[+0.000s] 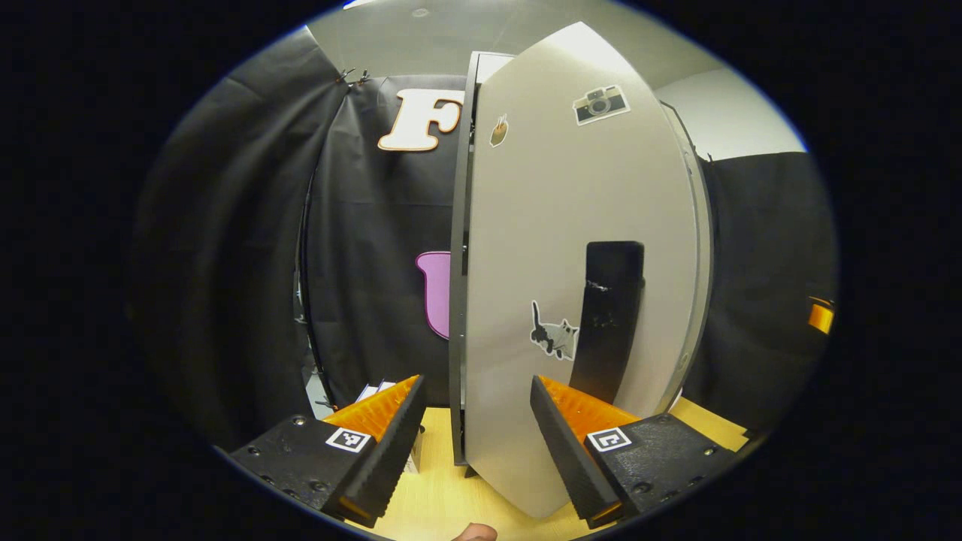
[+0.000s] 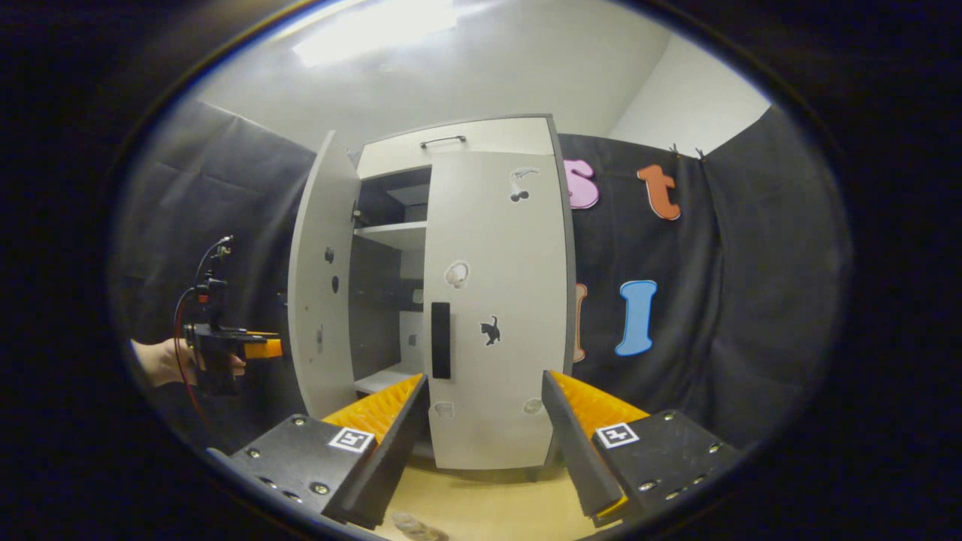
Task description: Grasp the bottle in the cabinet with the left hand and place it on the coaster, then close the right door with the right hand and the left door with the left hand.
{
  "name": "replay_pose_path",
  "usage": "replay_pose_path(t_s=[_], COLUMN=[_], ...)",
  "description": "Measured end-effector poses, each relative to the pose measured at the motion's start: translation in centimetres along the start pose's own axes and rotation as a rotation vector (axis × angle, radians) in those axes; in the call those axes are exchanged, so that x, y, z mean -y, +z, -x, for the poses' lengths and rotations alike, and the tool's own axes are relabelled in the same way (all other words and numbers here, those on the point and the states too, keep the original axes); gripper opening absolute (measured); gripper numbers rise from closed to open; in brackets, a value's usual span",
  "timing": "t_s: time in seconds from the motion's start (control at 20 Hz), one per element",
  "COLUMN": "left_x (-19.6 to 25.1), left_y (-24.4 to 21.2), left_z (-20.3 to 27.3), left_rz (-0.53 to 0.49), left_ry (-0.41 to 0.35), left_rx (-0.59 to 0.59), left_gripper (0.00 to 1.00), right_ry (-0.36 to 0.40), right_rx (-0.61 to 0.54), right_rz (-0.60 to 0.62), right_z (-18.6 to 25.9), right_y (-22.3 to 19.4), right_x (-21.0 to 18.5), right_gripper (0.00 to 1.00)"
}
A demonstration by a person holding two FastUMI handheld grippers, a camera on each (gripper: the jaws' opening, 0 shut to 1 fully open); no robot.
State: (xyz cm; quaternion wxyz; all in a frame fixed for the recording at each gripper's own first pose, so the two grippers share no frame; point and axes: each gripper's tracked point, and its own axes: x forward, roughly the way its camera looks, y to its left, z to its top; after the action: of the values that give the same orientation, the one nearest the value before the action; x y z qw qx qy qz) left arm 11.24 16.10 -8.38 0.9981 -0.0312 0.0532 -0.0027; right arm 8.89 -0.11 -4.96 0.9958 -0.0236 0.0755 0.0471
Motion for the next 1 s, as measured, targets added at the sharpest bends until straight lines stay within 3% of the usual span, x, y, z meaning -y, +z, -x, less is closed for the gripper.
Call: replay_pose_path(t_s=[0.3,0.4,1.0], left_x=[1.2,1.9,8.1], left_y=[-0.3,-0.2,-0.8], left_z=[-1.1,-1.5,-4.8], left_rz=[0.052,0.05,0.041], left_ry=[-0.031,-0.048,-0.113], left_rx=[-0.013,-0.006,-0.023], left_gripper=[0.87,0.93,0.93], right_ry=[-0.006,-0.003,-0.054], right_rx=[-0.018,-0.015,-0.039], right_rz=[0.005,0.011,0.027], right_z=[-0.4,-0.5,-0.1], right_y=[-0.7,-1.0,-2.0], right_x=[-0.5,-0.6,-0.8], right_gripper=[0.92,0.92,0.92])
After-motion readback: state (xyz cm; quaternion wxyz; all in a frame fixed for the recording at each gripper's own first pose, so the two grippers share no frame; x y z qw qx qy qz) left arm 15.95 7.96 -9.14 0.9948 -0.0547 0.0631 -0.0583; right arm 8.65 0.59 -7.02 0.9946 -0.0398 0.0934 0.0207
